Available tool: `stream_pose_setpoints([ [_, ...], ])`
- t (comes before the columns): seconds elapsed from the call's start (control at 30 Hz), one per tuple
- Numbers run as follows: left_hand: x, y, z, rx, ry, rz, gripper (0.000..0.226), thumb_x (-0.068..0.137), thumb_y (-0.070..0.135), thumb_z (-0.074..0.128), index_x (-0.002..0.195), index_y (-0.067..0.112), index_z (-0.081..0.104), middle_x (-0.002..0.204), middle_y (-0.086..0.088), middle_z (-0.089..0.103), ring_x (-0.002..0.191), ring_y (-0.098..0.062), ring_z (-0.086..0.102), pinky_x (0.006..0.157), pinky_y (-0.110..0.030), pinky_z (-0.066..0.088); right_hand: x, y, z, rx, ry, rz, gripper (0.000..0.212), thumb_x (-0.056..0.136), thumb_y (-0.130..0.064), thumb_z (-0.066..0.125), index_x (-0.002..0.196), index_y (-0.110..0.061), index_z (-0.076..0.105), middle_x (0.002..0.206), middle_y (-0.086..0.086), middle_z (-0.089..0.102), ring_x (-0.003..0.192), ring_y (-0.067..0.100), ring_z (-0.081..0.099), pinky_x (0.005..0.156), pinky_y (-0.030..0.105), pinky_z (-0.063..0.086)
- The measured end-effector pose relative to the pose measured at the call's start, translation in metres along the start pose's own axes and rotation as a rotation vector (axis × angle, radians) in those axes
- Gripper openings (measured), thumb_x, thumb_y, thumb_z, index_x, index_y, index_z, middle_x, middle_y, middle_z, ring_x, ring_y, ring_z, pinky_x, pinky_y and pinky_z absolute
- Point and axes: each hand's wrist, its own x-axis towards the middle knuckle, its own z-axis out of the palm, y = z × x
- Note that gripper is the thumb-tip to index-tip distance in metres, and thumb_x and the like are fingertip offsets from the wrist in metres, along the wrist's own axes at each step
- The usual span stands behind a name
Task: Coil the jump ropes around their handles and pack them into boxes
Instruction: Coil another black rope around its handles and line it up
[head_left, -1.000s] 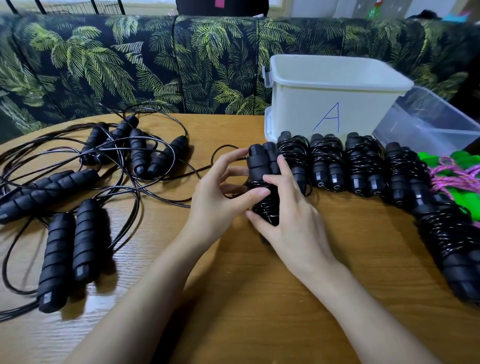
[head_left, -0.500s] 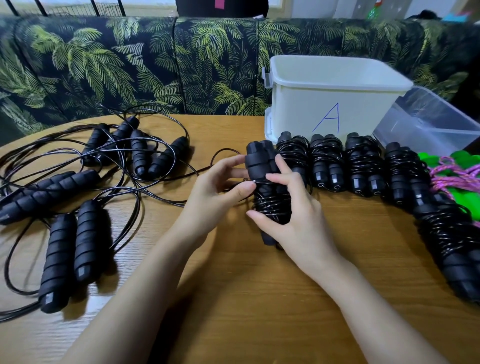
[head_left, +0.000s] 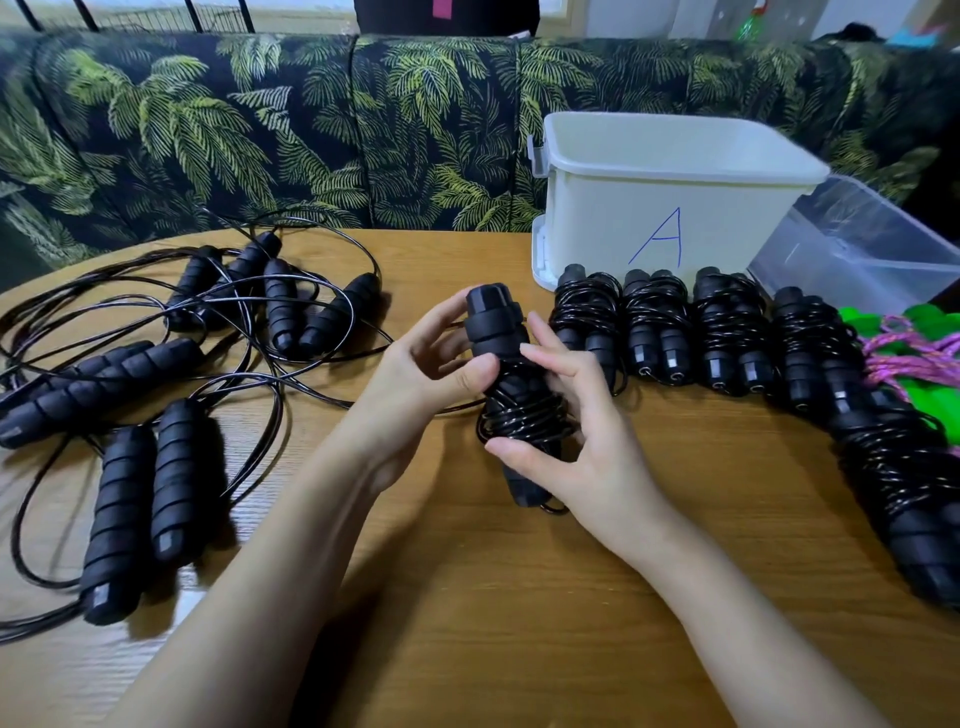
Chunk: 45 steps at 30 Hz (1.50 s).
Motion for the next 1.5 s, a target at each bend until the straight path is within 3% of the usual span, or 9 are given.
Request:
stream_pose_setpoints([
  [0.2, -0.002, -0.001, 0.012, -0.016, 0.182, 0.054, 0.066, 0.07, 0.012, 0.084, 0.129, 0.025, 0.058, 0.102, 0.001, 0.075, 0.096, -0.006, 0.069, 0.078, -0.018, 0.052, 0.001, 0.001, 0.006, -0.28, 0.06, -0.074, 0.071, 0.085, -0.037, 0.07, 0.147, -0.027, 0.036, 0.161, -0.007, 0.027, 0.146, 0.004, 0.028, 0.116, 0.021, 0.029],
  [0.37, -0.005, -0.004, 0.025, -0.006, 0.268, 0.066, 0.07, 0.065, 0.02, 0.079, 0.132, 0.019, 0.057, 0.104, 0.001, 0.074, 0.09, -0.003, 0.07, 0.073, -0.016, 0.052, 0.001, -0.003, 0.017, -0.625, 0.159, -0.031, 0.092, 0.073, -0.035, 0.084, 0.146, -0.03, 0.029, 0.159, -0.01, 0.028, 0.138, 0.012, 0.04, 0.097, 0.036, 0.052],
  [0.5, -0.004, -0.001, 0.021, 0.057, 0.249, 0.083, 0.07, 0.066, 0.02, 0.085, 0.131, 0.02, 0.057, 0.106, -0.003, 0.074, 0.091, -0.008, 0.069, 0.074, -0.019, 0.053, 0.003, 0.006, 0.011, -0.446, 0.237, -0.106, 0.079, 0.074, -0.007, 0.082, 0.143, -0.01, 0.046, 0.145, -0.001, 0.045, 0.134, 0.005, 0.042, 0.107, 0.011, 0.033],
  [0.7, -0.004, 0.004, 0.013, 0.099, 0.17, 0.103, 0.052, 0.073, 0.023, 0.073, 0.123, 0.027, 0.059, 0.098, 0.008, 0.073, 0.09, -0.005, 0.068, 0.076, -0.019, 0.053, 0.004, 0.003, -0.001, -0.089, 0.189, 0.029, 0.076, 0.074, -0.034, 0.076, 0.143, -0.036, 0.043, 0.14, -0.011, 0.054, 0.128, 0.013, 0.052, 0.107, 0.038, 0.044],
  [0.8, -0.003, 0.004, 0.009, 0.129, 0.161, 0.112, 0.049, 0.079, 0.023, 0.078, 0.124, 0.028, 0.058, 0.101, 0.003, 0.069, 0.089, -0.006, 0.066, 0.08, -0.021, 0.053, 0.003, -0.002, -0.005, 0.047, 0.163, 0.07, 0.081, 0.075, -0.022, 0.082, 0.14, -0.043, 0.04, 0.138, -0.017, 0.056, 0.129, 0.001, 0.051, 0.104, 0.022, 0.043],
  [0.97, -0.004, 0.002, 0.013, 0.125, 0.238, 0.133, 0.056, 0.072, 0.029, 0.08, 0.125, 0.026, 0.061, 0.096, 0.005, 0.068, 0.084, -0.009, 0.061, 0.082, -0.024, 0.053, 0.002, 0.001, -0.002, 0.016, 0.091, 0.064, 0.08, 0.087, -0.025, 0.069, 0.154, -0.034, 0.025, 0.154, -0.012, 0.041, 0.141, 0.003, 0.037, 0.115, 0.028, 0.033],
  [1.07, -0.005, 0.002, 0.018, 0.117, 0.273, 0.14, 0.057, 0.067, 0.028, 0.077, 0.122, 0.028, 0.062, 0.097, 0.004, 0.067, 0.079, -0.008, 0.058, 0.077, -0.022, 0.053, 0.003, 0.003, 0.001, -0.254, 0.067, 0.068, 0.084, 0.09, -0.05, 0.054, 0.156, -0.04, 0.004, 0.162, -0.012, 0.023, 0.144, -0.007, 0.022, 0.109, 0.009, 0.026],
  [1.23, -0.004, -0.001, 0.016, 0.156, 0.285, 0.144, 0.061, 0.068, 0.022, 0.087, 0.123, 0.03, 0.063, 0.098, 0.004, 0.067, 0.08, -0.005, 0.06, 0.078, -0.021, 0.053, 0.003, 0.005, 0.008, -0.529, 0.088, -0.108, 0.08, 0.096, -0.022, 0.059, 0.155, -0.034, 0.006, 0.166, -0.001, 0.006, 0.137, -0.023, 0.002, 0.105, 0.001, 0.018],
  [1.5, -0.003, -0.003, 0.019, 0.175, 0.263, 0.141, 0.065, 0.06, 0.031, 0.092, 0.119, 0.035, 0.065, 0.1, 0.003, 0.066, 0.077, -0.011, 0.059, 0.076, -0.026, 0.055, 0.002, -0.002, 0.007, -0.897, 0.112, -0.04, 0.108, 0.066, -0.052, 0.083, 0.152, -0.032, 0.021, 0.163, 0.004, 0.019, 0.111, 0.028, 0.066, 0.057, 0.037, 0.057],
])
